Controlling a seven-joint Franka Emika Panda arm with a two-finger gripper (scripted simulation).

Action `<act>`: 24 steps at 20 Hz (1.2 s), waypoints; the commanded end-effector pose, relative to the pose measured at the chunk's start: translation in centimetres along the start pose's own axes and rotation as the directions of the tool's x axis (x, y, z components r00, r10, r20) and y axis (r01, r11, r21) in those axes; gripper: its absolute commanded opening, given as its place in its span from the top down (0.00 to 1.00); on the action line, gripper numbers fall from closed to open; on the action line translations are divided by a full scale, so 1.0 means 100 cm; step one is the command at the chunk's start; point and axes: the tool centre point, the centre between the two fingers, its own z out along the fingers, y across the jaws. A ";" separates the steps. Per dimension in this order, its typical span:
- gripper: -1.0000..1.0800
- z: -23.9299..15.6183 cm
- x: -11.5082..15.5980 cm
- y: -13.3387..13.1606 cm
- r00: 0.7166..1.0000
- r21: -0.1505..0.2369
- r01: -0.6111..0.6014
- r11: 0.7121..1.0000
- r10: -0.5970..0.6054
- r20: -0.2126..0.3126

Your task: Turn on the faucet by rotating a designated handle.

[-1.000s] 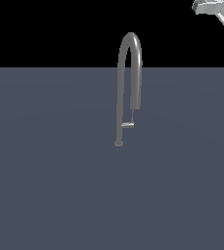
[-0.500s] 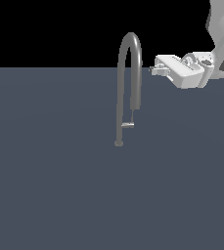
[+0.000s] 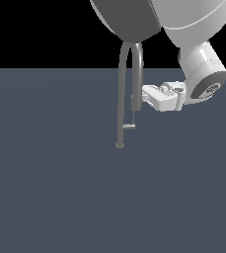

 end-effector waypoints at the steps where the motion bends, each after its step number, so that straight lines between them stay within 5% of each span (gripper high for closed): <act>1: 1.00 0.007 0.011 -0.001 1.000 -0.010 -0.029 1.000 0.029 0.002; 24: 1.00 0.016 0.039 0.010 0.996 -0.003 -0.075 0.997 0.075 0.041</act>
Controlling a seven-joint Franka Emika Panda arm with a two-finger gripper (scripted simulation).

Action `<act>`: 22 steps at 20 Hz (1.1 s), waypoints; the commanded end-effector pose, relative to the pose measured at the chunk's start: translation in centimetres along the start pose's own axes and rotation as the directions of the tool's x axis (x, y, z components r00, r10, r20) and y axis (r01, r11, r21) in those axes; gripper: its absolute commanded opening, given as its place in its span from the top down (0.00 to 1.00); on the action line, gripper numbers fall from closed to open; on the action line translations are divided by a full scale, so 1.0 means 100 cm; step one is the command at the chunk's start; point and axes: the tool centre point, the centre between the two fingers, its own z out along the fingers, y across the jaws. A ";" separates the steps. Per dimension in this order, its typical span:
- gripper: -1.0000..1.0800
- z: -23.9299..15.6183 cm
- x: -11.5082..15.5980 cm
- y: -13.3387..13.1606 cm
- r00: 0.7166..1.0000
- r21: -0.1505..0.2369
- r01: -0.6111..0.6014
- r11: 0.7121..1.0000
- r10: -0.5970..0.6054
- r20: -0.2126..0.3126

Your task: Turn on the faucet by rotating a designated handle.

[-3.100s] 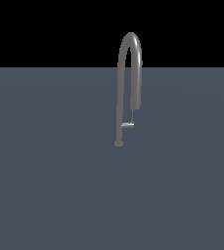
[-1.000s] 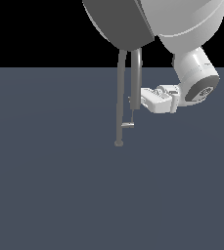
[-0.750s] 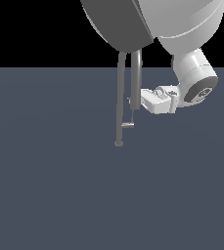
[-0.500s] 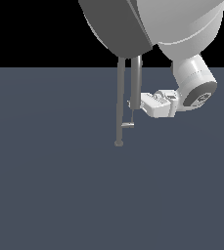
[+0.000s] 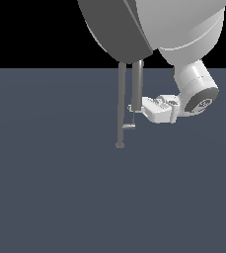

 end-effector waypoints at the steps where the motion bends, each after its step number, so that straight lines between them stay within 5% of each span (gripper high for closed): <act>1: 1.00 0.000 -0.002 0.004 1.000 0.000 0.000 1.000 0.000 0.000; 22: 1.00 0.000 -0.006 0.048 1.000 0.002 0.000 1.000 0.000 -0.001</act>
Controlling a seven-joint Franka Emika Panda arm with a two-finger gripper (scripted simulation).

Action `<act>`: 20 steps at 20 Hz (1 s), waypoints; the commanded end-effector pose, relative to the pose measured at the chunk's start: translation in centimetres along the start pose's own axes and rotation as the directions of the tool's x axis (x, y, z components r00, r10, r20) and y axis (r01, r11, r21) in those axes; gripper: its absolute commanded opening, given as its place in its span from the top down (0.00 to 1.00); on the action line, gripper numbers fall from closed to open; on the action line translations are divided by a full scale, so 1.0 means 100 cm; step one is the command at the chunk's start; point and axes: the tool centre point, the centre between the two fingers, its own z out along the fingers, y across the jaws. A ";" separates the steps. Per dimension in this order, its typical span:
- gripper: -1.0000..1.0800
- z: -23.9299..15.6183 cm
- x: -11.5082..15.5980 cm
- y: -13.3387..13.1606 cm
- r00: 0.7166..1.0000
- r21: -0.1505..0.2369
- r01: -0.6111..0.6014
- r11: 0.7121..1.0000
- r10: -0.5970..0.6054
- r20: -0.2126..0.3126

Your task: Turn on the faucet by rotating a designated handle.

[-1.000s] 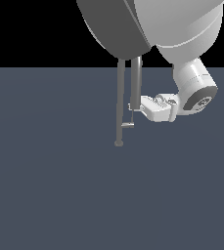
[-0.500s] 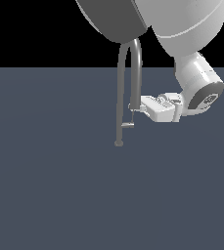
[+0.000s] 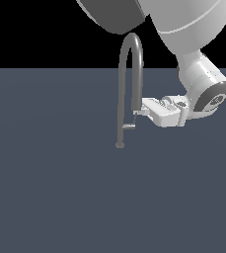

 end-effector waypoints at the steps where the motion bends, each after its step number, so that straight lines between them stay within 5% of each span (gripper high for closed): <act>1: 1.00 0.000 0.000 0.011 1.000 -0.005 -0.007 1.000 0.007 0.006; 17: 1.00 0.000 0.012 0.040 1.000 -0.002 0.004 1.000 -0.003 0.006; 20: 1.00 0.000 0.031 0.051 1.000 -0.004 -0.001 1.000 0.001 0.007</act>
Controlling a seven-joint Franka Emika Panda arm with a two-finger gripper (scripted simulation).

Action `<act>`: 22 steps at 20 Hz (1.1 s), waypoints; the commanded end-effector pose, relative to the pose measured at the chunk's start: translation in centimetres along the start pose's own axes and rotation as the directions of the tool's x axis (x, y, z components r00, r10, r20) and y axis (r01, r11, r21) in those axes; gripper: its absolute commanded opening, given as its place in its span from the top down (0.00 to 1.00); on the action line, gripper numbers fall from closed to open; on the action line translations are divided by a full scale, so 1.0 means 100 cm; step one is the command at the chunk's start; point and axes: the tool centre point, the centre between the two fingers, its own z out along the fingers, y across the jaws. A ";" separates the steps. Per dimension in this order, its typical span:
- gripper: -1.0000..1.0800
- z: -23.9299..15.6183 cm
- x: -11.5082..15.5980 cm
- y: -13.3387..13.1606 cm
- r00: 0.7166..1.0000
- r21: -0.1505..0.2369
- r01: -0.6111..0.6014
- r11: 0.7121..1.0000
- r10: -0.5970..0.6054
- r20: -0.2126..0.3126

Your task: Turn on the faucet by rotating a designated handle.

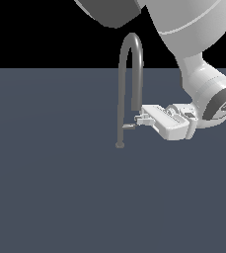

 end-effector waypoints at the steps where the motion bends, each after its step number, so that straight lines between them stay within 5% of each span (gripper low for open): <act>1: 1.00 0.000 0.021 0.011 1.000 0.002 -0.018 1.000 0.018 0.001; 4: 1.00 0.000 0.034 0.019 1.000 0.001 -0.022 1.000 0.022 0.001; 5: 1.00 0.000 0.017 0.012 1.000 -0.001 -0.003 1.000 0.003 0.004; 13: 1.00 0.000 0.065 0.017 1.000 0.000 -0.021 1.000 0.021 0.001; 15: 1.00 0.000 0.043 0.011 1.000 -0.005 0.007 1.000 -0.007 0.007; 22: 1.00 0.000 0.073 0.004 1.000 -0.002 -0.009 1.000 0.009 0.003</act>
